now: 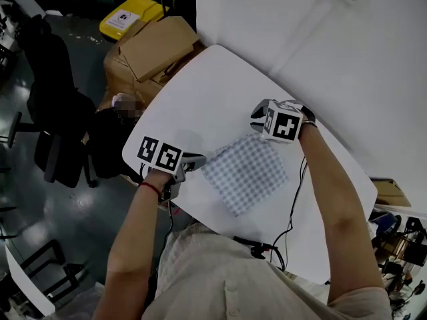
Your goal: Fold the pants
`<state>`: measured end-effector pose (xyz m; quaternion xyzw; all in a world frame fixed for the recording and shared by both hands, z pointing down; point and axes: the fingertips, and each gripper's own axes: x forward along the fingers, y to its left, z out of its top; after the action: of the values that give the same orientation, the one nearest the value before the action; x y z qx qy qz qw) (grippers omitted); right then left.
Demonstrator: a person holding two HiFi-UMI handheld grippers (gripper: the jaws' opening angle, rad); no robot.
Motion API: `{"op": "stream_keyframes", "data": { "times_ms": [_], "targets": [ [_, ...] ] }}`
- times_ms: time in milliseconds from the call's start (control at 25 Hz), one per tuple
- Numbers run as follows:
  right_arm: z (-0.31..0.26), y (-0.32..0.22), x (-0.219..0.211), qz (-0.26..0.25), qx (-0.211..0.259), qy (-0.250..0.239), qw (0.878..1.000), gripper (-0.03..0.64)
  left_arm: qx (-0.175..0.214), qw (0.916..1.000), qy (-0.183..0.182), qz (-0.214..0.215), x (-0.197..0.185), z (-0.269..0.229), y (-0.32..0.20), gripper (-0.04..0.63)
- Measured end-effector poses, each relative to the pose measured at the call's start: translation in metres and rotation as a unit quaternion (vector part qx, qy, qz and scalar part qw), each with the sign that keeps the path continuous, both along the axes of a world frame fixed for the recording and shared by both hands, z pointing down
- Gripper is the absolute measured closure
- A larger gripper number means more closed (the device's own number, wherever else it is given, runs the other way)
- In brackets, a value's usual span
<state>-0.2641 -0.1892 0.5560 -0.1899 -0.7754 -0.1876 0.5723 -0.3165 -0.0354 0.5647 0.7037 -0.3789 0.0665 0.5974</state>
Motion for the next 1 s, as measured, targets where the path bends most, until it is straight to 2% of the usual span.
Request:
{"op": "stream_keyframes", "data": {
  "times_ms": [120,240,320,440,640,800,880,1000],
  "targets": [
    [-0.022,0.005,0.004,0.052,-0.005,-0.067,0.996,0.538,0.036,0.9981,-0.051,-0.004,0.000,-0.015,-0.001,0.571],
    [-0.036,0.016,0.019,0.114,-0.023,-0.125,0.985,0.545,0.073,0.9931,-0.092,-0.003,0.011,-0.028,-0.002,0.571],
    [-0.042,0.025,0.035,0.163,-0.042,-0.163,0.972,0.549,0.095,0.9885,-0.117,-0.002,0.021,-0.035,-0.003,0.571],
    [-0.048,0.041,0.060,0.237,-0.073,-0.219,0.944,0.558,0.130,0.9805,-0.147,0.000,0.042,-0.044,-0.005,0.572],
    [-0.046,0.069,0.103,0.338,-0.111,-0.275,0.893,0.563,0.162,0.9725,-0.167,-0.014,0.073,-0.049,-0.006,0.572],
    [-0.045,0.093,0.128,0.380,-0.134,-0.301,0.864,0.563,0.186,0.9652,-0.182,-0.027,0.096,-0.052,-0.002,0.572],
    [-0.045,0.106,0.137,0.389,-0.143,-0.309,0.856,0.563,0.196,0.9635,-0.180,-0.026,0.110,-0.054,0.001,0.572],
    [-0.045,0.123,0.152,0.392,-0.146,-0.311,0.853,0.563,0.205,0.9640,-0.169,-0.015,0.135,-0.056,0.008,0.572]
  ]
}}
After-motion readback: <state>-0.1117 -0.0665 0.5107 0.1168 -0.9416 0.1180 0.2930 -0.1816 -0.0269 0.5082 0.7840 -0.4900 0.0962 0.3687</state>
